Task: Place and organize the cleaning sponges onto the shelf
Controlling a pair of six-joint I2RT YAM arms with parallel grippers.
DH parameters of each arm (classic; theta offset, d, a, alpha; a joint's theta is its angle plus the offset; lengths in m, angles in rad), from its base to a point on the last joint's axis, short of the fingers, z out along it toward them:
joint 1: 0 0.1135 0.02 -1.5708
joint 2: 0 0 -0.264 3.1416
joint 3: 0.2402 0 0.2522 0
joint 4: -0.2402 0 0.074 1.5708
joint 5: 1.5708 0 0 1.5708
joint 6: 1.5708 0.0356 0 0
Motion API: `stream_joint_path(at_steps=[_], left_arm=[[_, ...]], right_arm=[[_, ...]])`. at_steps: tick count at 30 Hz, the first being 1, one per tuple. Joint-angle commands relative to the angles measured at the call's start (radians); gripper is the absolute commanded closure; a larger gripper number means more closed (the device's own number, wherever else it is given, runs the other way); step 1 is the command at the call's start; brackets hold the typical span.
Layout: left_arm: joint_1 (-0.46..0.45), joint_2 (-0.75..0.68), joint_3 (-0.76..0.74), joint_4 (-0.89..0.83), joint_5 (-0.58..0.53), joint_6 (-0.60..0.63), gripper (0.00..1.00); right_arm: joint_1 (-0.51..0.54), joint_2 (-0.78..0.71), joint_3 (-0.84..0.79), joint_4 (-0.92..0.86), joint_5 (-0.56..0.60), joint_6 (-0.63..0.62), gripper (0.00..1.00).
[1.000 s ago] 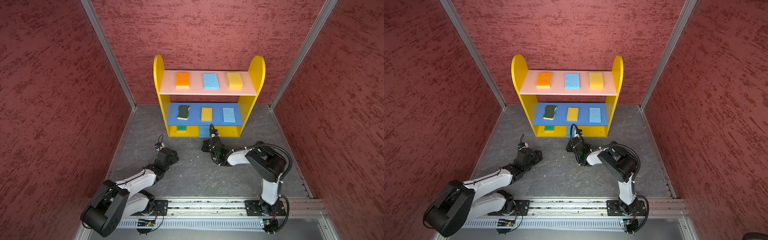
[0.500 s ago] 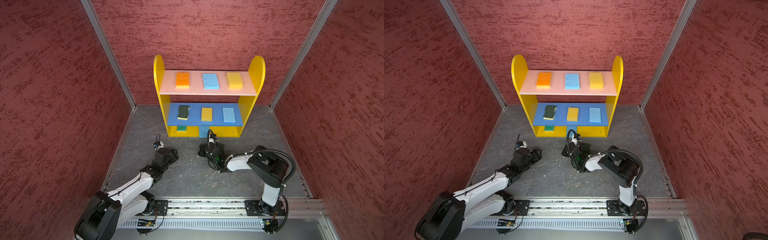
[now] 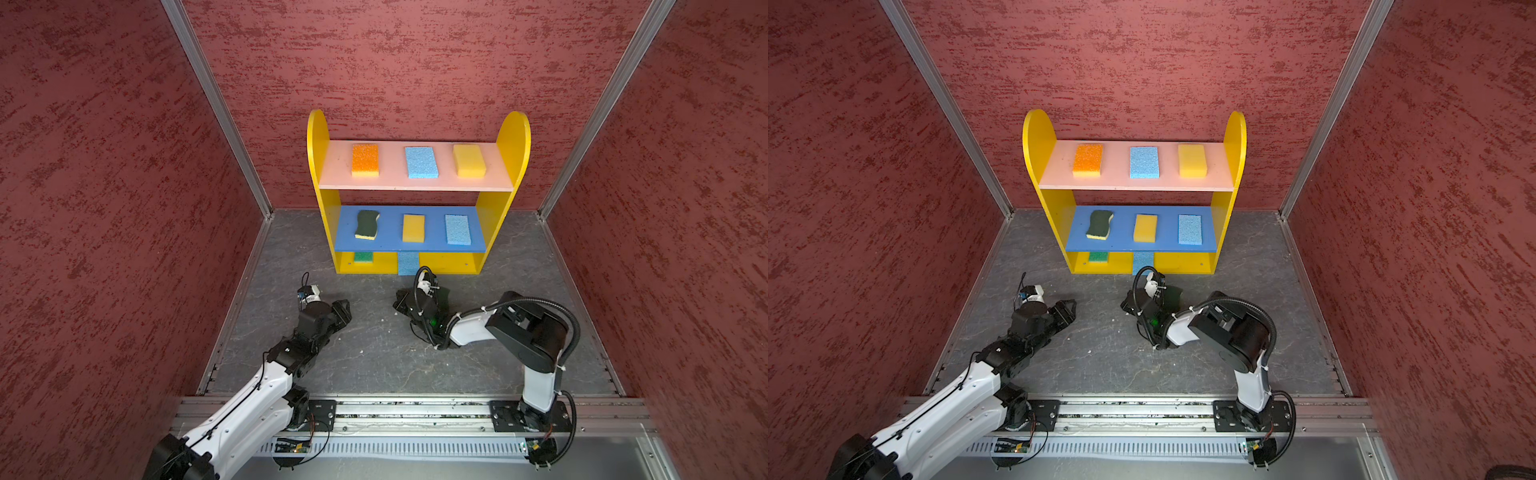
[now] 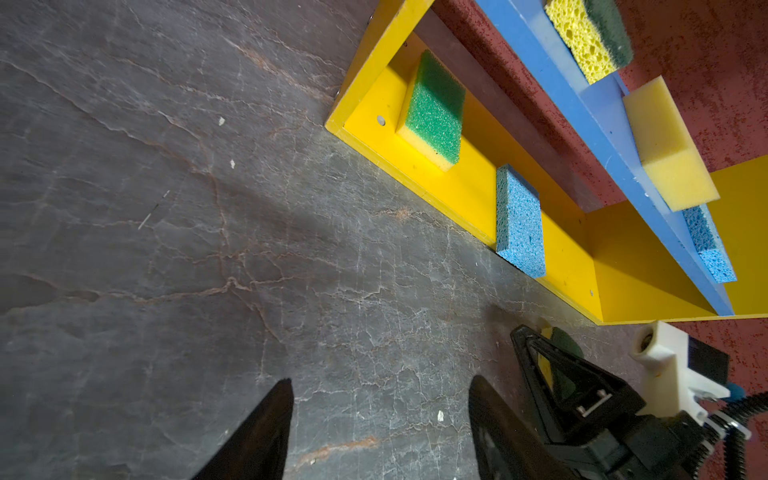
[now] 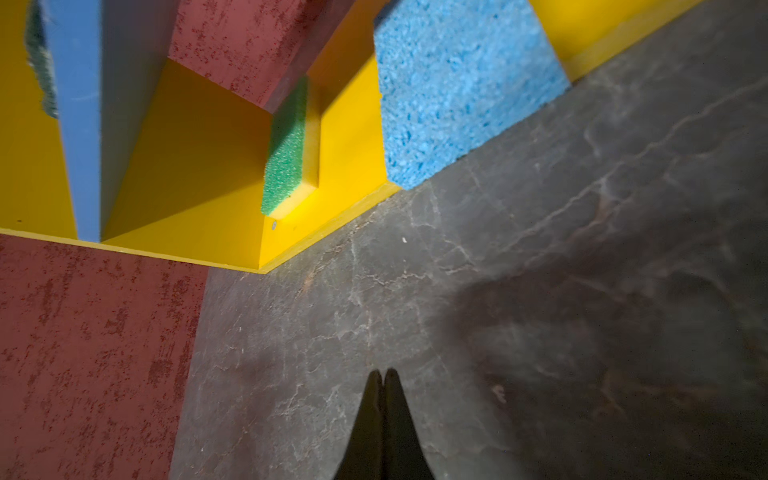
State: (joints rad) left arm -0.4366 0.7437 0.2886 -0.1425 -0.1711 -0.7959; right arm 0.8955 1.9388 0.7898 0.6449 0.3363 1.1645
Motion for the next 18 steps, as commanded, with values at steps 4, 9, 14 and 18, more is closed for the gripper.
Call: stream_joint_path(at_steps=[4, 9, 14, 18], left_arm=[[0.010, 0.017, 0.004, -0.007, 0.017, 0.005, 0.32], [0.011, 0.044, 0.001, 0.013, 0.018, -0.005, 0.32], [0.010, 0.072, 0.000, 0.034, 0.017, -0.008, 0.32], [0.012, 0.096, 0.004, 0.051, 0.017, -0.002, 0.32]], right_arm=[[-0.043, 0.015, -0.047, 0.147, 0.027, 0.084, 1.00], [-0.070, 0.036, -0.026, 0.136, 0.033, 0.068, 1.00], [-0.108, 0.092, -0.017, 0.185, 0.023, 0.108, 1.00], [-0.133, 0.113, -0.016, 0.205, 0.020, 0.124, 1.00]])
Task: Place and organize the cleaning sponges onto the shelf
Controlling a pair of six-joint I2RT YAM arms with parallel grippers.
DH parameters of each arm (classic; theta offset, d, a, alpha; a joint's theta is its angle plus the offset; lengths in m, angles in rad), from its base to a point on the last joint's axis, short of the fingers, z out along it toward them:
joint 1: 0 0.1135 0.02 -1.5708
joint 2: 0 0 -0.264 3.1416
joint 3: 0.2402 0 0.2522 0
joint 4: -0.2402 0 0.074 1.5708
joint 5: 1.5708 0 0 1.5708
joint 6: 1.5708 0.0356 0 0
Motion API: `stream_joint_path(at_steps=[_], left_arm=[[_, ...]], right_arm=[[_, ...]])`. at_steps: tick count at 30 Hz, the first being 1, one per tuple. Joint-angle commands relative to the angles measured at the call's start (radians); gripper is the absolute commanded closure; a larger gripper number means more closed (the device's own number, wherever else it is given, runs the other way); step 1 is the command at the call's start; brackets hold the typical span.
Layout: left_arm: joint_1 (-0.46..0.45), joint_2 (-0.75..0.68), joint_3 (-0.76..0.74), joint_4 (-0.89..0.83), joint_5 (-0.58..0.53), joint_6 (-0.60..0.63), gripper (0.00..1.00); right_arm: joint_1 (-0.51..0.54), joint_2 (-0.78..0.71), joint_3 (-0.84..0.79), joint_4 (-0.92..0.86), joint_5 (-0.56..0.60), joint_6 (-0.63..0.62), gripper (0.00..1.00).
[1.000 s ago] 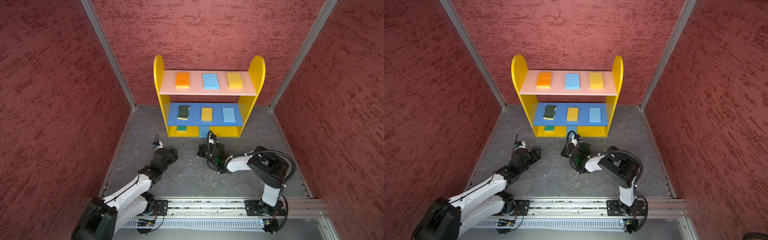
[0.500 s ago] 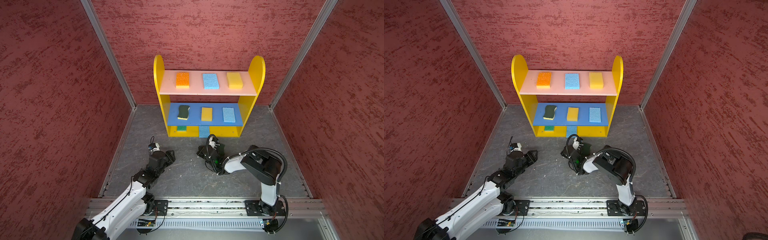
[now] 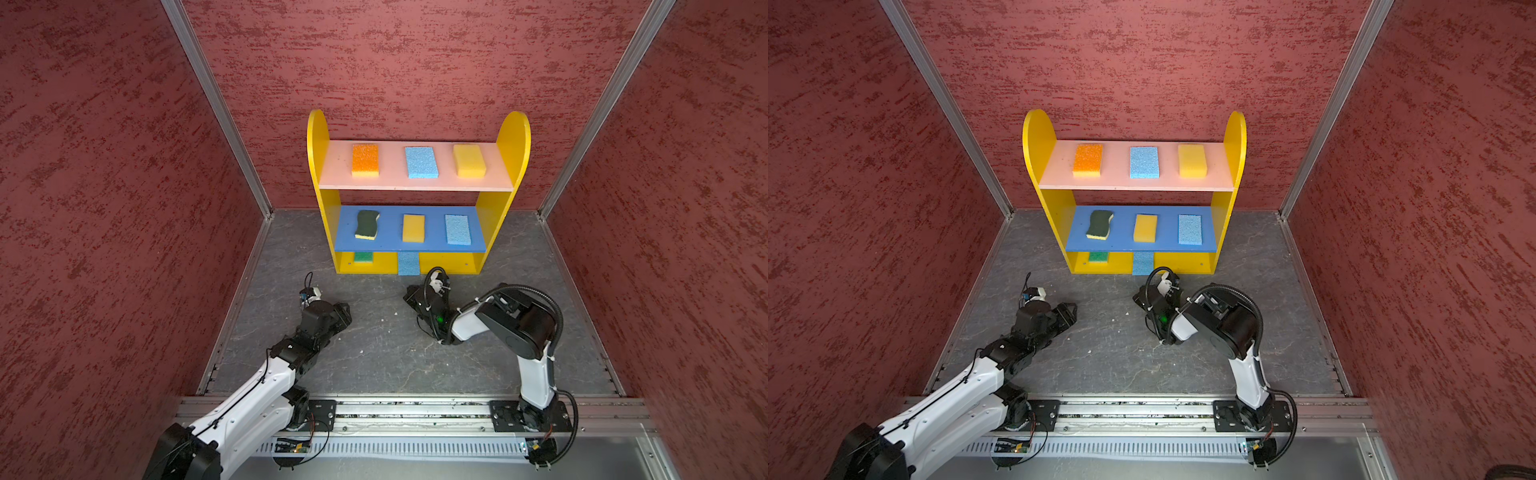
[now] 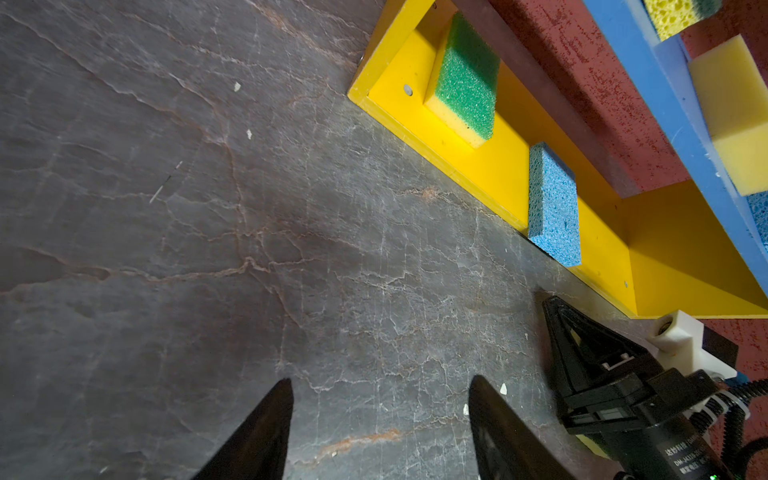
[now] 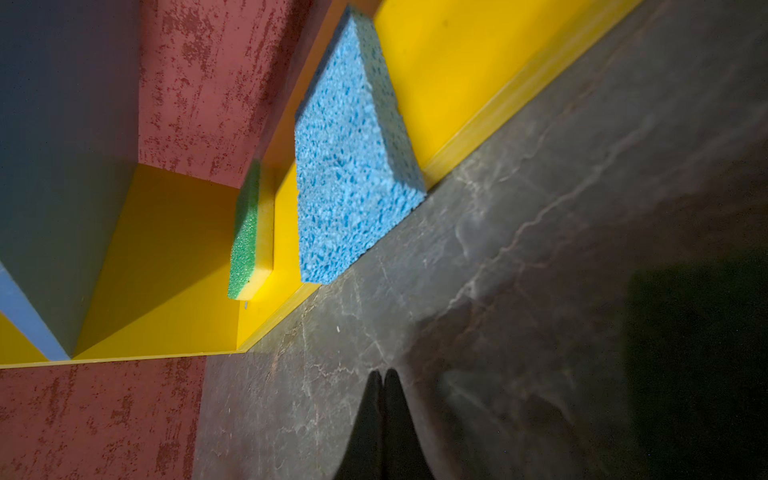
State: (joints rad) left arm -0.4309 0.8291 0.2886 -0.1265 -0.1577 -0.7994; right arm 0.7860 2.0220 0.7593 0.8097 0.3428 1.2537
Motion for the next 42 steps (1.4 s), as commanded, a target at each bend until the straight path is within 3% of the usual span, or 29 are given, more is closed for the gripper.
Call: stream_joint_path(at_steps=[1, 13, 42], left_arm=[[0.006, 0.019, 0.006, 0.040, 0.003, 0.001, 0.32], [0.009, 0.145, 0.026, 0.119, 0.023, 0.002, 0.32], [0.015, 0.209, 0.011, 0.174, 0.026, 0.000, 0.32]], right_arm=[[-0.029, 0.033, 0.014, 0.051, 0.013, 0.035, 1.00], [-0.067, 0.094, 0.103, 0.027, 0.018, 0.022, 1.00], [-0.087, 0.159, 0.182, 0.057, 0.068, -0.014, 1.00]])
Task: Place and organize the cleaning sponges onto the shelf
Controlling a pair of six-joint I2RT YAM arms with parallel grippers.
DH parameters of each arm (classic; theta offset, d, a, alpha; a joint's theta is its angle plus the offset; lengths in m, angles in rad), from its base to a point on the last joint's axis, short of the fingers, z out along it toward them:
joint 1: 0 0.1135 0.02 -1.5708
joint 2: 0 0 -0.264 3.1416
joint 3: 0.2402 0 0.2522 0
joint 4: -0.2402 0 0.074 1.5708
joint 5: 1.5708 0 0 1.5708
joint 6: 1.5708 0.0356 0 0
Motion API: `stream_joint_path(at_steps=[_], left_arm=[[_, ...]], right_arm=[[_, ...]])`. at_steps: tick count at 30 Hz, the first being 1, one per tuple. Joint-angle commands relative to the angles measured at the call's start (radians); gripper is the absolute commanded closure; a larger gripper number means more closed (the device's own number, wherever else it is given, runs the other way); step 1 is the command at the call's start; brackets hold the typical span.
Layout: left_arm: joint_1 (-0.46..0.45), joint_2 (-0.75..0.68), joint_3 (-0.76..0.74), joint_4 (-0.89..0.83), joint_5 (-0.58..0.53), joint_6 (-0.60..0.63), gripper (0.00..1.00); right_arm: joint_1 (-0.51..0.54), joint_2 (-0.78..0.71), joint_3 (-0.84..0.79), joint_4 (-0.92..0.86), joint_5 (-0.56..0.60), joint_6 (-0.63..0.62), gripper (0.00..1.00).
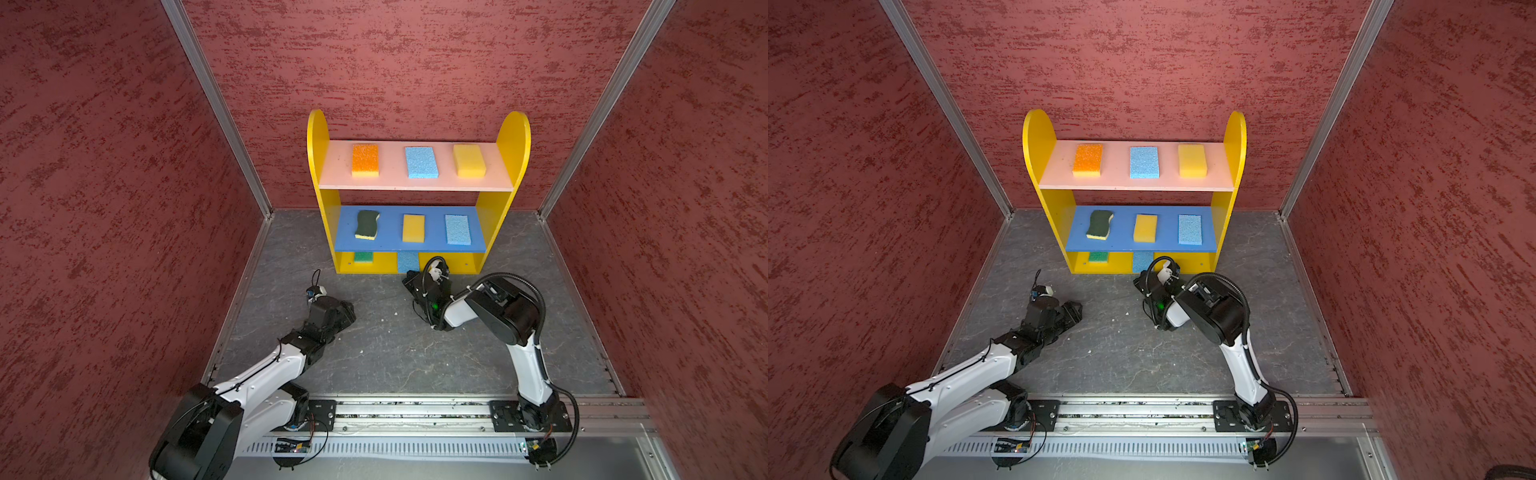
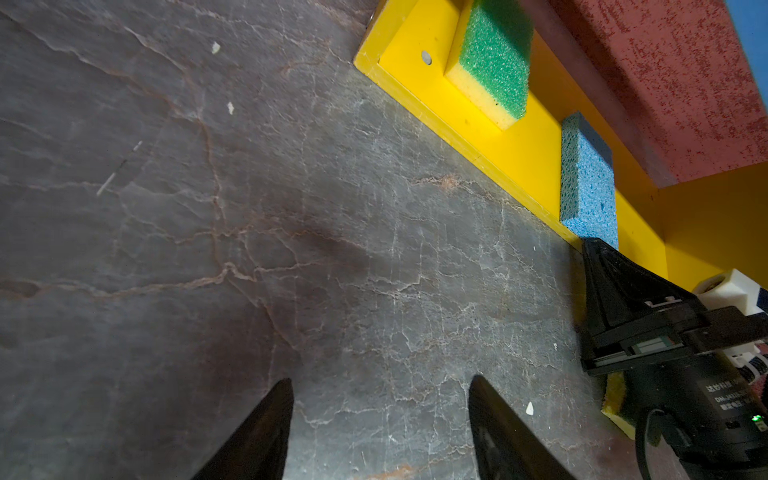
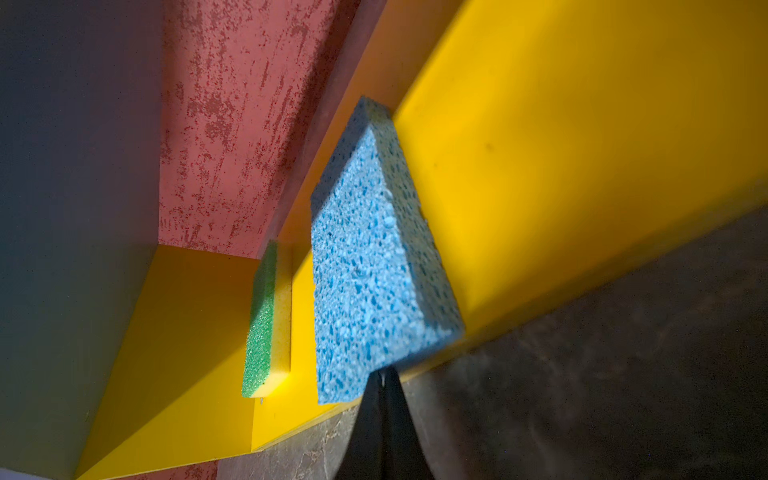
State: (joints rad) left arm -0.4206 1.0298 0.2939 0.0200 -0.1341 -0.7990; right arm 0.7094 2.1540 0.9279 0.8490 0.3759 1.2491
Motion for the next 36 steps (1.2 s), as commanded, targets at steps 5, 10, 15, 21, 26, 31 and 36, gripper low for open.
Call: stream_joint_path(at_steps=[5, 10, 15, 21, 26, 31, 36], left_arm=[[0.005, 0.015, 0.004, 0.033, 0.007, -0.003, 0.33], [0.005, 0.023, -0.005, 0.048, 0.008, -0.006, 0.32], [0.003, 0.042, -0.004, 0.058, 0.014, -0.012, 0.33], [0.004, 0.055, -0.006, 0.069, 0.018, -0.015, 0.33], [0.002, 0.056, -0.004, 0.069, 0.018, -0.013, 0.33], [0.002, 0.064, -0.003, 0.070, 0.021, -0.014, 0.33], [0.000, 0.072, -0.004, 0.073, 0.024, -0.018, 0.33]], right_arm=[[-0.014, 0.037, 0.017, 0.035, 0.036, 0.000, 1.00], [-0.015, 0.044, 0.026, 0.044, 0.028, 0.001, 1.00], [-0.014, 0.060, 0.043, 0.046, 0.011, 0.007, 1.00], [-0.014, 0.069, 0.051, 0.047, 0.010, 0.006, 1.00], [-0.018, 0.074, 0.050, 0.041, 0.015, 0.018, 1.00], [-0.018, 0.078, 0.059, 0.024, 0.023, 0.025, 1.00], [-0.018, 0.086, 0.076, 0.019, 0.020, 0.025, 1.00]])
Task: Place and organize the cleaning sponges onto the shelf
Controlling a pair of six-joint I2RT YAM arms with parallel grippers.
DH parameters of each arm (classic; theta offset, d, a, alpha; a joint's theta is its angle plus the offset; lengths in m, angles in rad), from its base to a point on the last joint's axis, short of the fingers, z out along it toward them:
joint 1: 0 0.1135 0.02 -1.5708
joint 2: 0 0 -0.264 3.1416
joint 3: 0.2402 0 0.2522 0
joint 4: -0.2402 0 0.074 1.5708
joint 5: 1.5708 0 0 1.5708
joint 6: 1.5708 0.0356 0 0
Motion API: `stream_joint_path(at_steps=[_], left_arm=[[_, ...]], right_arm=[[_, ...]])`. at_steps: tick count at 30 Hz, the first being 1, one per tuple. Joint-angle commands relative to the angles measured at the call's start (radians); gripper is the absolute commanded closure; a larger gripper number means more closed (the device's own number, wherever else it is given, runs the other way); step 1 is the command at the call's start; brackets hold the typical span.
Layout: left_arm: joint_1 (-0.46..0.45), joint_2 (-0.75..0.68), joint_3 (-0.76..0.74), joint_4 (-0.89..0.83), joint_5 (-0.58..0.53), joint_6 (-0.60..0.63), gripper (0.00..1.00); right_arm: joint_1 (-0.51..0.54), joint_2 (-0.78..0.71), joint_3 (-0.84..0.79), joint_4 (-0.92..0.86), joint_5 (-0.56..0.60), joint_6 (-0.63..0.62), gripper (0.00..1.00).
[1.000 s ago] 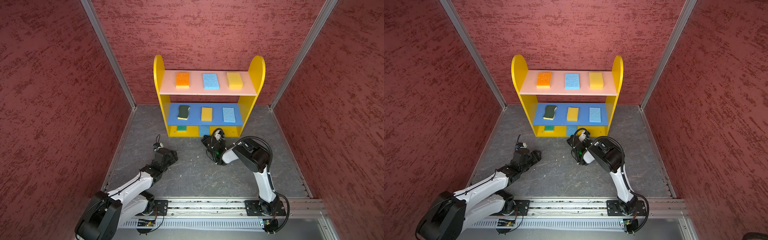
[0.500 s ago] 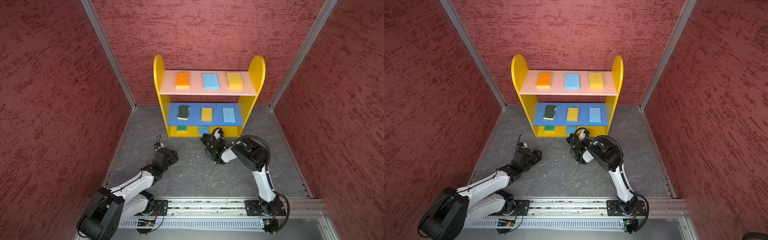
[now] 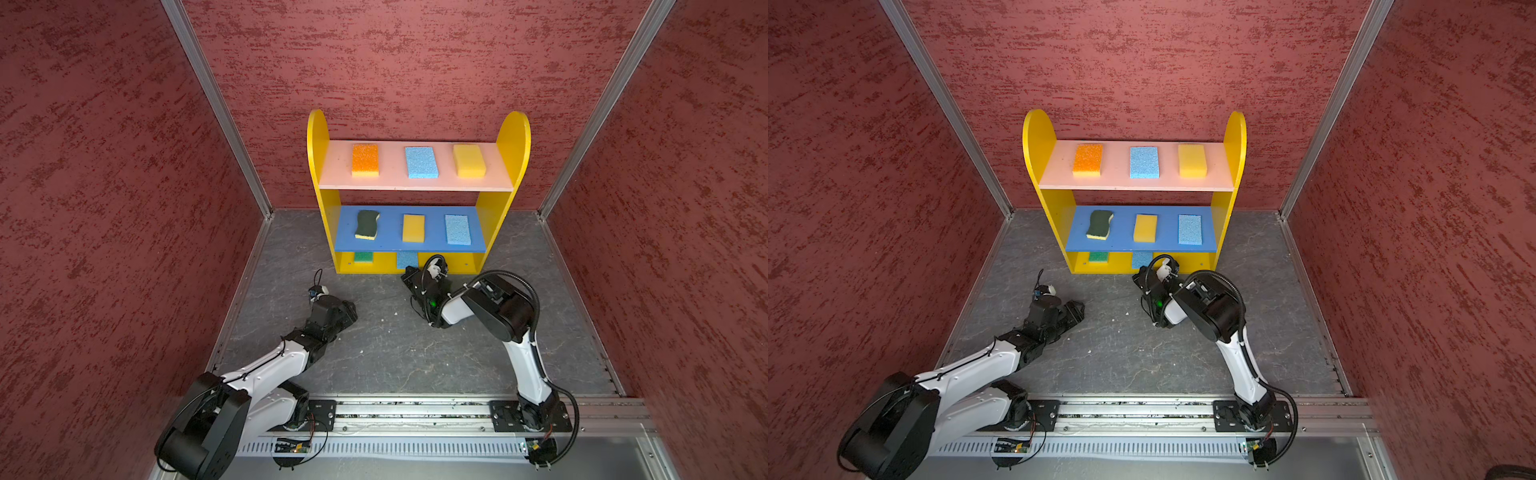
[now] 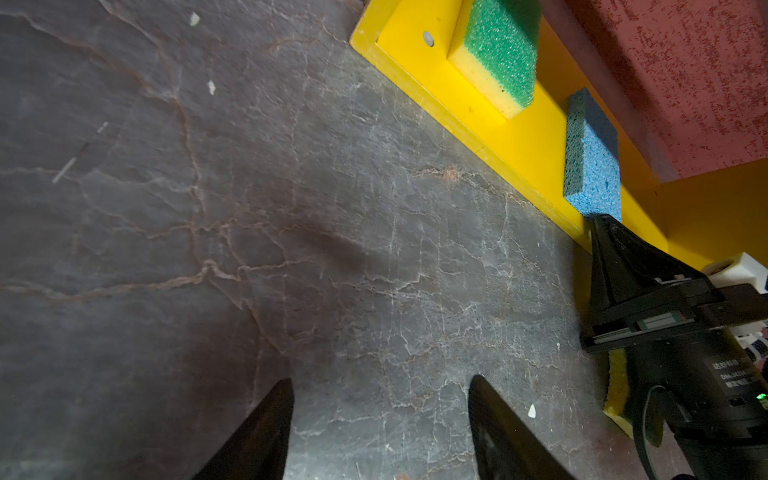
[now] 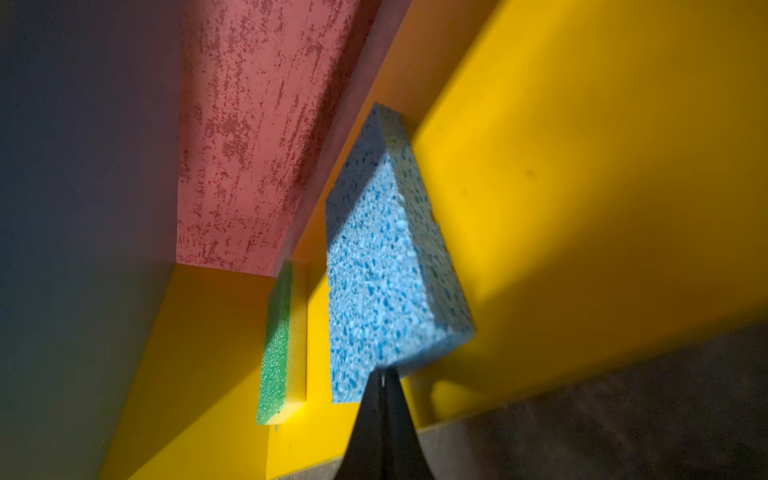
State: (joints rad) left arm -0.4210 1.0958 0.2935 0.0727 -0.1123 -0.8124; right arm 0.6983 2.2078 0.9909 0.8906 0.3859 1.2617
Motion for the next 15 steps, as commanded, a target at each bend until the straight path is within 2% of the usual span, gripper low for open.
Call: stream_joint_path(at_steps=[1, 15], left_arm=[[0.000, 0.006, -0.004, 0.021, 0.002, -0.004, 0.33], [-0.016, 0.024, 0.009, 0.010, -0.006, -0.004, 0.33]], right_arm=[[-0.007, 0.036, 0.015, -0.018, 0.008, 0.012, 1.00], [-0.016, 0.043, -0.004, -0.039, 0.041, 0.042, 1.00]])
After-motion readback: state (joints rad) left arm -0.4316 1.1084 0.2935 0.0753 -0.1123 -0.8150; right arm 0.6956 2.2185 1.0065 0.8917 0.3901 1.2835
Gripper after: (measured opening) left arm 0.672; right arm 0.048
